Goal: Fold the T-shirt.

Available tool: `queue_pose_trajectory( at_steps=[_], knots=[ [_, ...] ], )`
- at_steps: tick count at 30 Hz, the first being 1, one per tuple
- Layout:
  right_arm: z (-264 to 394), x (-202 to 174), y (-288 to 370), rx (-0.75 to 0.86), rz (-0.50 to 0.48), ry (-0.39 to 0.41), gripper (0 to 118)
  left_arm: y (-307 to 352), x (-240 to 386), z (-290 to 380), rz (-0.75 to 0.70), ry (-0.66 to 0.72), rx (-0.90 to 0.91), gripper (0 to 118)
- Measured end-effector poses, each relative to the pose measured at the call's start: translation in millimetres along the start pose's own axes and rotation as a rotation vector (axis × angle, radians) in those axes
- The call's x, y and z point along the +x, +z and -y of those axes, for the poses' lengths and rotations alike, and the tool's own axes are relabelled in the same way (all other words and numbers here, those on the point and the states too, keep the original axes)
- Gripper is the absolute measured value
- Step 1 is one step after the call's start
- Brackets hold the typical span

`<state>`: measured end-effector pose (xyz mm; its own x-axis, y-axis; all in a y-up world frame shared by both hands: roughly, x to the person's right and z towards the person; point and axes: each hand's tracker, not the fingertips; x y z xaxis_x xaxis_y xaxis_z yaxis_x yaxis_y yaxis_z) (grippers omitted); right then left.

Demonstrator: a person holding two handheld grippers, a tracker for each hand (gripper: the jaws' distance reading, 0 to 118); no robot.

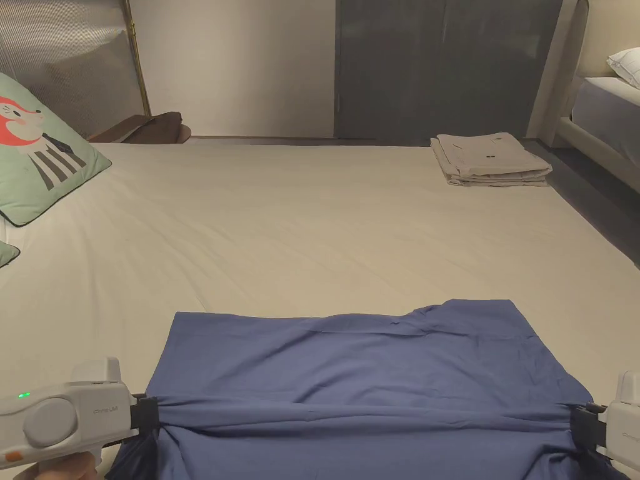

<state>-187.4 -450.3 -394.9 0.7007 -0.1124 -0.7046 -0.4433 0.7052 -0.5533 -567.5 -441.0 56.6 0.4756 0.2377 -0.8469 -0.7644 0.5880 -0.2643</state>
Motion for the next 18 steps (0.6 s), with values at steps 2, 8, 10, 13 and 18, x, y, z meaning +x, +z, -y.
queue_pose_trajectory(
  at_steps=[2, 8, 10, 13, 18],
  knots=[
    [3, -4, -1, -0.016, 0.013, -0.004, 3, -5, -2, 1, -0.003, 0.013, -0.011, 6],
    [10, 0, -1, 0.028, 0.03, -0.004, 46, 10, 2, 9, -0.007, 0.023, 0.044, 42],
    [11, 2, 10, 0.075, 0.044, -0.003, 78, 24, 2, 12, -0.009, 0.008, 0.104, 80],
    [12, 0, 46, 0.215, 0.076, 0.032, 79, 58, 2, 18, 0.009, -0.004, 0.23, 84],
    [22, -16, 107, 0.46, 0.107, 0.113, 79, 111, 8, 46, -0.005, -0.064, 0.47, 88]
  ],
)
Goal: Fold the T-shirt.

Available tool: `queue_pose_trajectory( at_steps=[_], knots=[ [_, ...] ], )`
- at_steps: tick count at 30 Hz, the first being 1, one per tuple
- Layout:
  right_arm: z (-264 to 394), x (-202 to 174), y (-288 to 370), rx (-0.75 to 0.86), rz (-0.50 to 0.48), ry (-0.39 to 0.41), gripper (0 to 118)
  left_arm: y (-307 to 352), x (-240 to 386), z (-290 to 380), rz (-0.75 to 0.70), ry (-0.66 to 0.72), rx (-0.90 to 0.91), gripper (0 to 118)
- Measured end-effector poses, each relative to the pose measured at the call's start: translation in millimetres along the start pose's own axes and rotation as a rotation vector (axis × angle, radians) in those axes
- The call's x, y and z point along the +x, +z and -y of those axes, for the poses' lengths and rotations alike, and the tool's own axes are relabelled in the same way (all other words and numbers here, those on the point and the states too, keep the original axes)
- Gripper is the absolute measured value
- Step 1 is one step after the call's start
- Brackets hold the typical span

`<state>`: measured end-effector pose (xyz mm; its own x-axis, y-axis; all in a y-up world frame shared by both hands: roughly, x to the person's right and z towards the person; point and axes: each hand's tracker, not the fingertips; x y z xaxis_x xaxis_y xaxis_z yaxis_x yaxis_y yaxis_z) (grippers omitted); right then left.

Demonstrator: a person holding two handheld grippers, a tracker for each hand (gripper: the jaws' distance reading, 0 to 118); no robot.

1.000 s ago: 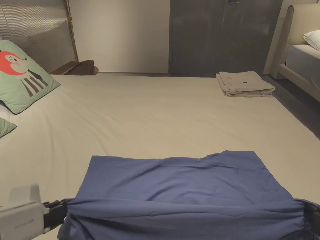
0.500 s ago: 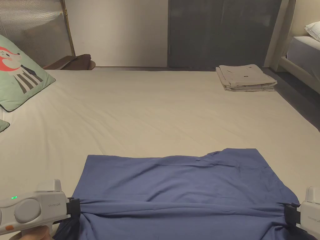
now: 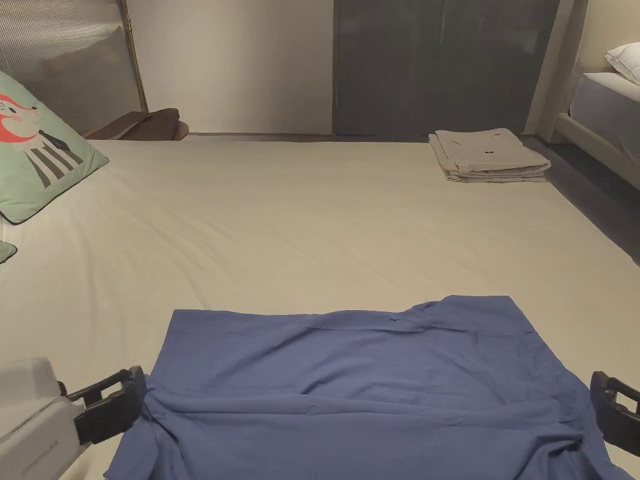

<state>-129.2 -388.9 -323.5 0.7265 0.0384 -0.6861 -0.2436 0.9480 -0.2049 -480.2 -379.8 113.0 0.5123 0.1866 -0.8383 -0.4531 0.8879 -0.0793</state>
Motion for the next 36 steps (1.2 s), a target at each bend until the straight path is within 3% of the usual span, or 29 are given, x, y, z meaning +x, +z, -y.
queue_pose_trajectory(
  at_steps=[2, 3, 5, 6, 7, 15, 21, 22, 25, 26, 31, 32, 34, 36],
  knots=[
    [-3, -5, 22, 0.086, -0.013, 0.006, 70, 24, 8, 3, 0.006, -0.03, 0.063, 80],
    [-3, -8, 29, 0.102, -0.024, 0.0, 57, 31, 11, 5, 0.003, -0.042, 0.08, 69],
    [-2, -14, 41, 0.121, -0.045, -0.003, 12, 43, 15, 10, -0.01, -0.065, 0.103, 23],
    [-1, -16, 43, 0.12, -0.048, -0.005, 0, 44, 15, 13, -0.019, -0.072, 0.104, 5],
    [-3, -23, 48, 0.123, -0.047, -0.009, 0, 47, 17, 15, -0.023, -0.078, 0.107, 1],
    [1, -27, 50, 0.092, -0.081, -0.033, 0, 33, 4, 9, 0.002, -0.077, -0.034, 0],
    [5, -24, 45, 0.054, -0.075, -0.05, 0, -19, -11, 1, -0.003, -0.075, -0.319, 2],
    [5, -24, 45, 0.05, -0.074, -0.048, 0, -26, -10, 2, -0.008, -0.061, -0.341, 17],
    [13, -16, 37, 0.022, -0.076, -0.055, 0, -56, -17, 12, -0.018, -0.046, -0.459, 105],
    [15, -14, 36, 0.016, -0.075, -0.055, 0, -59, -17, 15, -0.02, -0.052, -0.477, 109],
    [30, -3, 27, -0.025, -0.066, -0.05, 0, -85, -10, 41, -0.079, -0.132, -0.571, 107],
    [31, -2, 26, -0.032, -0.061, -0.048, 0, -90, -9, 46, -0.09, -0.136, -0.589, 104],
    [35, 1, 24, -0.046, -0.053, -0.045, 0, -95, -4, 52, -0.089, -0.143, -0.604, 87],
    [38, 3, 23, -0.064, -0.046, -0.044, 0, -93, 1, 54, -0.087, -0.13, -0.602, 81]
  ],
)
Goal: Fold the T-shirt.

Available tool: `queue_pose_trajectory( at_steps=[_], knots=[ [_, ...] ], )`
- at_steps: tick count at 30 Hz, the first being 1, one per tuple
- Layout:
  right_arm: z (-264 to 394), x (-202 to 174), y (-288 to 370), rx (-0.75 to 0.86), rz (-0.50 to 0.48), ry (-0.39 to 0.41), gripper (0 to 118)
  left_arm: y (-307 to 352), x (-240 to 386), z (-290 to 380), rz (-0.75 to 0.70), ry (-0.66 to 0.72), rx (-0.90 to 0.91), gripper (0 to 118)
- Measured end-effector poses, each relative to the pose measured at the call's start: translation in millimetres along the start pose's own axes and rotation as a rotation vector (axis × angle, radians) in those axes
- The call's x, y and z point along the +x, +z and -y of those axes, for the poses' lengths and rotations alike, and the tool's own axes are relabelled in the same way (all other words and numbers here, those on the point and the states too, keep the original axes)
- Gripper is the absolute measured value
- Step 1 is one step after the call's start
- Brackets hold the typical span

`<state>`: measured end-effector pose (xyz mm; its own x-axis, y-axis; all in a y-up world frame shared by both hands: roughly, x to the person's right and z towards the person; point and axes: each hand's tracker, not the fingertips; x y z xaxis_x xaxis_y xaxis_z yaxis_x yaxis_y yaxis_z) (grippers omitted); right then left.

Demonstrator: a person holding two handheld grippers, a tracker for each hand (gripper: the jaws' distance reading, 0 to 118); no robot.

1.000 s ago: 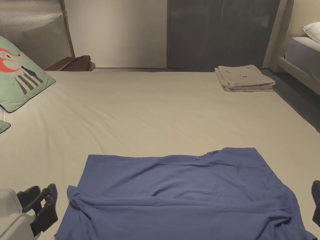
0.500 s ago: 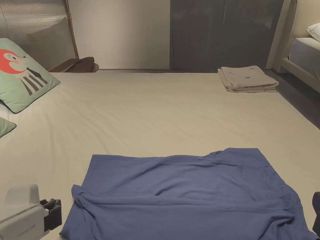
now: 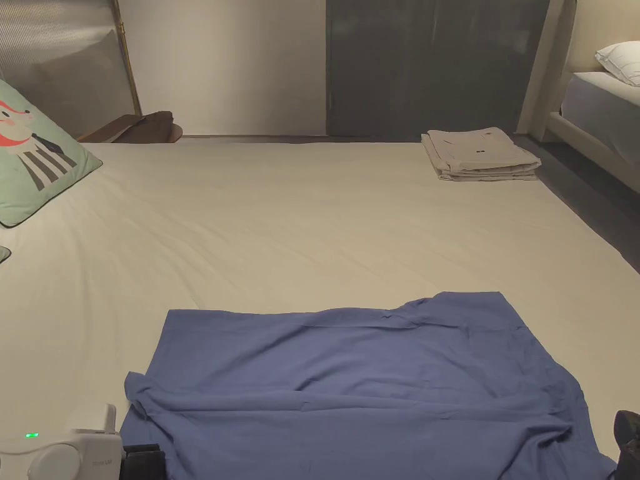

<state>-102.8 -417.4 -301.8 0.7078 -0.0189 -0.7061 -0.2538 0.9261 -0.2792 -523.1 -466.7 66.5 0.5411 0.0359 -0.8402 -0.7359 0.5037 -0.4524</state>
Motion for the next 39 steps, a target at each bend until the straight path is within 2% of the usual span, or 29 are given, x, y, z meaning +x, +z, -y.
queue_pose_trajectory(
  at_steps=[1, 2, 3, 4, 5, 6, 7, 9, 10, 13, 15, 18, 21, 22, 27, 32, 39],
  knots=[
    [1, 3, -3, -0.02, 0.009, -0.001, 10, 5, 3, 0, -0.02, -0.004, 0.016, 66],
    [1, 3, -6, -0.05, 0.016, 0.001, 35, 4, 0, 3, -0.01, -0.01, 0.02, 53],
    [2, 4, -8, -0.082, 0.026, 0.005, 69, 8, 2, 3, 0.001, -0.01, 0.029, 43],
    [2, 7, -14, -0.121, 0.035, 0.019, 69, 12, 6, 4, -0.006, -0.012, 0.036, 43],
    [3, 9, -21, -0.177, 0.045, 0.042, 78, 14, 9, 5, -0.023, -0.026, 0.048, 41],
    [5, 11, -28, -0.214, 0.056, 0.054, 94, 23, 14, 6, -0.041, -0.045, 0.062, 35],
    [11, 14, -36, -0.246, 0.04, 0.072, 101, 26, 16, 8, -0.044, -0.055, 0.072, 25],
    [17, 20, -51, -0.324, 0.023, 0.073, 100, 31, 16, 9, -0.054, -0.039, 0.086, 13],
    [21, 23, -58, -0.358, 0.015, 0.061, 100, 34, 12, 11, -0.047, -0.017, 0.101, 11],
    [29, 28, -76, -0.415, 0.018, 0.037, 99, 44, 6, 12, -0.023, 0.031, 0.116, 11],
    [32, 35, -85, -0.451, 0.007, 0.005, 90, 44, 0, 10, -0.019, 0.032, 0.121, 11],
    [32, 35, -93, -0.488, -0.067, -0.058, 52, 47, -1, 8, -0.021, 0.031, 0.13, 11],
    [20, 18, -82, -0.461, -0.076, 0.005, 11, 50, 0, 8, -0.024, 0.028, 0.14, 11],
    [18, 17, -80, -0.454, -0.059, 0.017, 10, 53, 1, 9, -0.023, 0.031, 0.142, 11],
    [7, 30, -62, -0.408, -0.068, -0.046, 9, 61, -10, 11, 0.0, 0.074, 0.142, 11],
    [-12, 31, -33, -0.373, -0.094, -0.073, 9, 80, -20, 15, 0.047, 0.125, 0.152, 7],
    [-18, 36, 15, -0.379, -0.111, -0.097, 9, 108, -23, 48, 0.067, 0.14, 0.126, 6]
  ],
)
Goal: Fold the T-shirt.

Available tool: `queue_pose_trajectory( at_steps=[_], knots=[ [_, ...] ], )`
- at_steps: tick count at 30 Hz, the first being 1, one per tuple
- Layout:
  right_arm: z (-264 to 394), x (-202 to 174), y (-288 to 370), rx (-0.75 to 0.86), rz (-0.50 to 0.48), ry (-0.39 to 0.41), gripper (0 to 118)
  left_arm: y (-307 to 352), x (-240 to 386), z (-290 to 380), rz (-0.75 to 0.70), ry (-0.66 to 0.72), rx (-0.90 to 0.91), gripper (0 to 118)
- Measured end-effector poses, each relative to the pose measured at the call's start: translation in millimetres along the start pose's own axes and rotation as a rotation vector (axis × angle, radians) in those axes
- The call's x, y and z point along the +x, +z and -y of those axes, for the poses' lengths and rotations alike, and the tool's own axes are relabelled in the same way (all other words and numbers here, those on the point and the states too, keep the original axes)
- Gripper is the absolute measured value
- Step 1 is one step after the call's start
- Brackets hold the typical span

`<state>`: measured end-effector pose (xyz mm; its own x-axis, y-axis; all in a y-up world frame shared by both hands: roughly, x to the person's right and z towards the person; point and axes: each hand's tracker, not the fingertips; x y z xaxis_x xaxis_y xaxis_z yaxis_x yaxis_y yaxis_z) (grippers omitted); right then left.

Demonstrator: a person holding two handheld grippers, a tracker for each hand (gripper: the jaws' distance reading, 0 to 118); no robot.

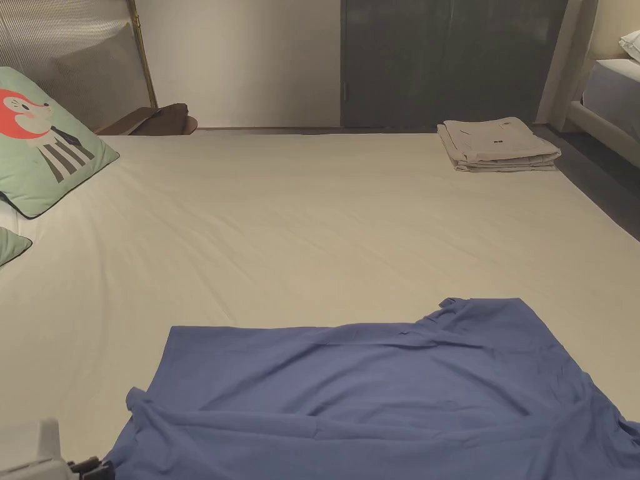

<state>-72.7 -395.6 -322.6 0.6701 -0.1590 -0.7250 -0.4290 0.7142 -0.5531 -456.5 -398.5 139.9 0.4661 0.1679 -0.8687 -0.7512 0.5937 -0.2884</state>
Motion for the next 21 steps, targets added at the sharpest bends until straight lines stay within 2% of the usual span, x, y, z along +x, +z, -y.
queue_pose_trajectory(
  at_steps=[10, 16, 17, 18, 19, 20, 21],
  knots=[
    [47, 11, 1, -0.149, 0.064, -0.024, 9, 2, -24, 60, -0.028, 0.066, -0.134, 6],
    [60, 4, -20, -0.189, 0.108, 0.023, 10, -9, -23, 65, -0.049, 0.055, -0.143, 8],
    [62, 4, -21, -0.185, 0.11, 0.021, 18, -9, -23, 65, -0.051, 0.049, -0.139, 14],
    [62, 3, -19, -0.17, 0.113, 0.023, 36, -6, -21, 65, -0.047, 0.043, -0.13, 26],
    [61, 1, -14, -0.139, 0.119, 0.039, 68, -1, -19, 64, -0.049, 0.036, -0.109, 56],
    [63, 4, -10, -0.089, 0.124, 0.069, 79, 6, -18, 63, -0.042, 0.028, -0.068, 79],
    [61, 2, -5, -0.053, 0.123, 0.087, 79, 13, -18, 62, -0.03, 0.029, -0.029, 96]
  ],
)
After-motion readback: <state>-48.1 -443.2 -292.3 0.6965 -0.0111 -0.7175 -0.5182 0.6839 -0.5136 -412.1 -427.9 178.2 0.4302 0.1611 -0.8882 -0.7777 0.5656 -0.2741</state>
